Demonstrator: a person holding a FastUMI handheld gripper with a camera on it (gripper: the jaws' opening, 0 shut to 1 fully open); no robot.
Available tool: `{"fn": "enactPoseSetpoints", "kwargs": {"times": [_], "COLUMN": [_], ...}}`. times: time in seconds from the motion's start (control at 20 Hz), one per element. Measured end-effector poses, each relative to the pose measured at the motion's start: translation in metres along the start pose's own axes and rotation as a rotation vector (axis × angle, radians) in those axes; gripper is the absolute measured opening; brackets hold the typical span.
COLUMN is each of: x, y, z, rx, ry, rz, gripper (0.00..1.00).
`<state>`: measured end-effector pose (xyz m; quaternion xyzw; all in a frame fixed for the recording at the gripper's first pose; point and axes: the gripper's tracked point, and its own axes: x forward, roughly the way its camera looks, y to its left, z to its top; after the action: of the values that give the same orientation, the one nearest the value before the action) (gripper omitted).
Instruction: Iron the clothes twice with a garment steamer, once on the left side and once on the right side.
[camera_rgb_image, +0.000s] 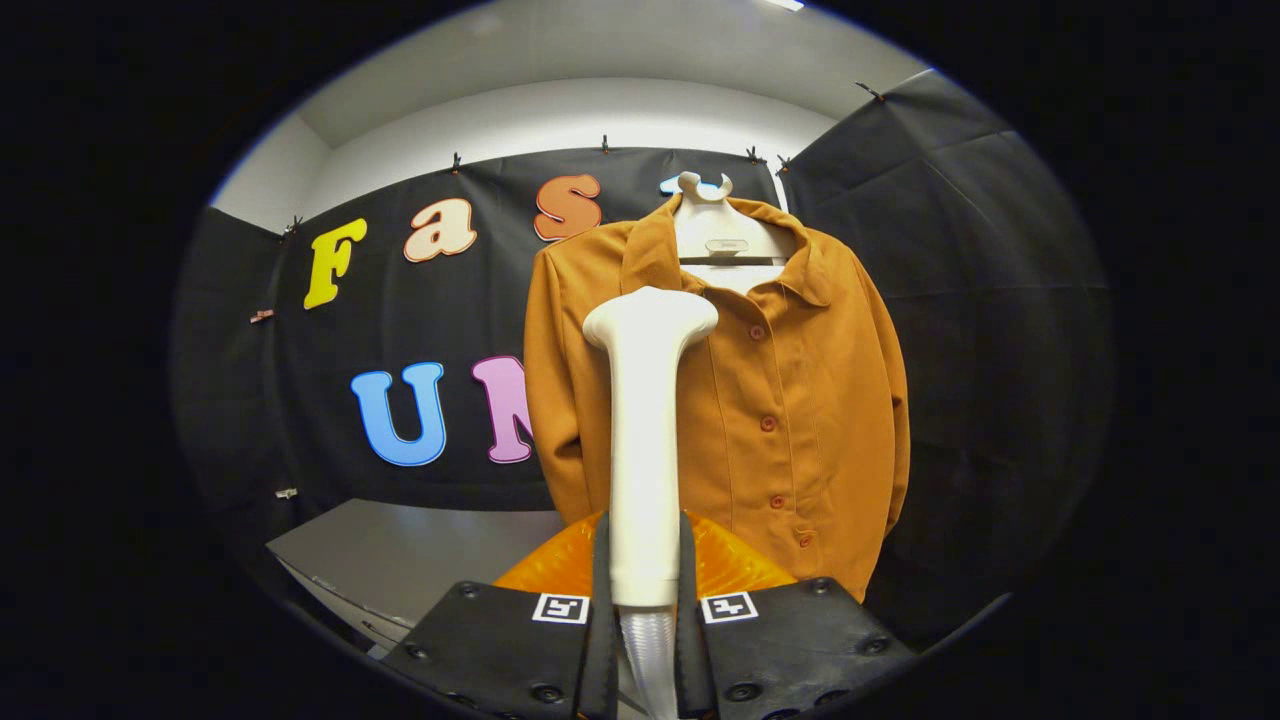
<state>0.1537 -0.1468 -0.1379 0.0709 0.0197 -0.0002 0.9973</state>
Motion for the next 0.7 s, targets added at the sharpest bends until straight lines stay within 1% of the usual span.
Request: {"fn": "enactPoseSetpoints", "kwargs": {"times": [0.7], "x": [-0.025], "y": [-0.031], "z": [-0.113], "rx": [0.070], "ry": [0.208], "rz": [-0.025], "gripper": [0.26]}}
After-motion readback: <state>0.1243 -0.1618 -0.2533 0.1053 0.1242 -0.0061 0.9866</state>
